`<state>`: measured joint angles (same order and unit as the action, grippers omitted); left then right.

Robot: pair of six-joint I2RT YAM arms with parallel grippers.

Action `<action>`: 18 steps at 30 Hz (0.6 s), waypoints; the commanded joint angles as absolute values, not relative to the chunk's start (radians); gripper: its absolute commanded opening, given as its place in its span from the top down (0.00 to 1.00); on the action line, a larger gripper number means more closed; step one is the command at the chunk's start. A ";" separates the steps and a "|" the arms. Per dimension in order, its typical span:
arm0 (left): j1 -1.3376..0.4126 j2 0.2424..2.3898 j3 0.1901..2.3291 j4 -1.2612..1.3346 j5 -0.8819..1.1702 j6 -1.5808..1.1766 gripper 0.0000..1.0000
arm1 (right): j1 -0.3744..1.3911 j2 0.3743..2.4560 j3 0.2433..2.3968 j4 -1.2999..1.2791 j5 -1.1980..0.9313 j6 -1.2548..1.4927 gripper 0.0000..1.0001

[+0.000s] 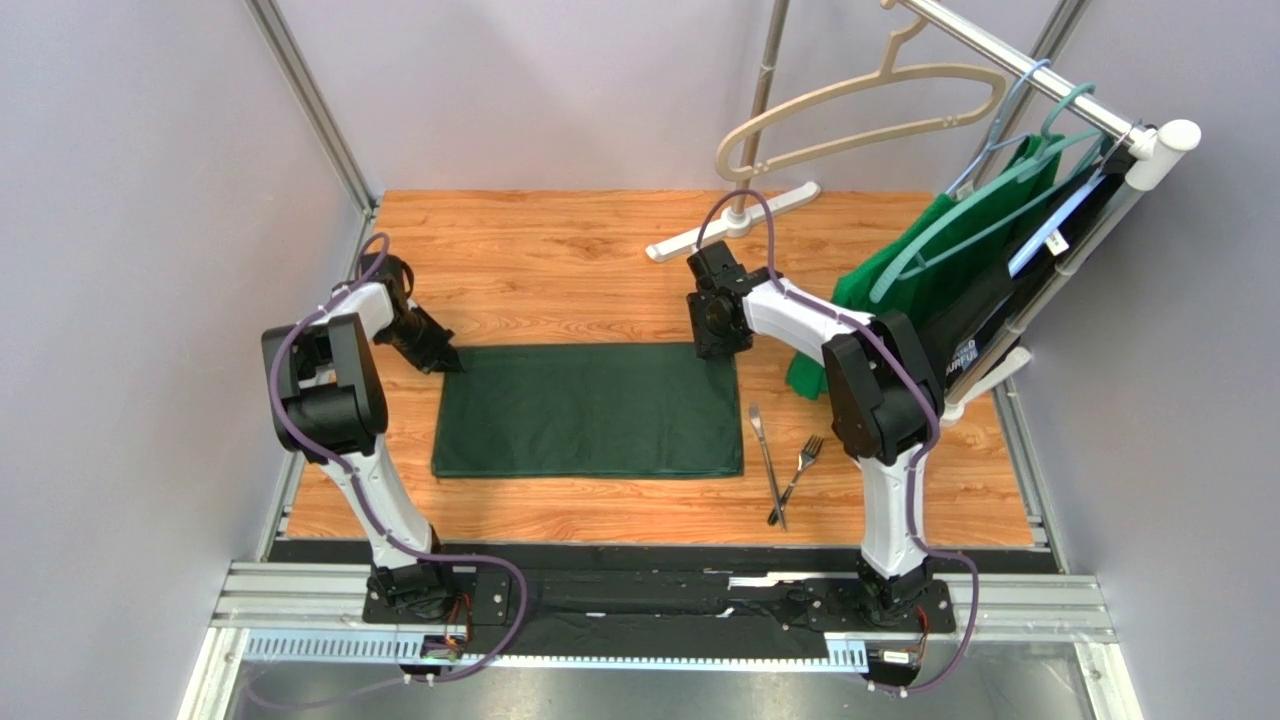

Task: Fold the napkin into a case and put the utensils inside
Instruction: Fold the rectangle-folded napkin at the center of the board.

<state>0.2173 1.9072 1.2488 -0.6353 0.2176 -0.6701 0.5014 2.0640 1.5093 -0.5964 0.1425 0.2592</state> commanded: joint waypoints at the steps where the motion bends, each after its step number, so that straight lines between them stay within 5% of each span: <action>1: 0.241 1.942 1.376 -0.728 0.135 -0.649 1.00 | 0.502 1.875 1.462 -0.684 0.132 0.276 0.47; 8: 0.250 1.846 1.378 -0.772 0.092 -0.584 1.00 | 0.512 1.761 1.230 -0.634 -0.018 0.357 0.42; 18: 0.158 1.480 1.091 -0.696 0.212 -0.580 1.00 | 0.592 1.867 1.206 -0.617 0.118 0.485 0.53</action>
<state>0.1886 1.6020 1.1496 -0.7147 0.1646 -0.6014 0.5655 1.8194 1.1938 -0.6426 0.0383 0.4088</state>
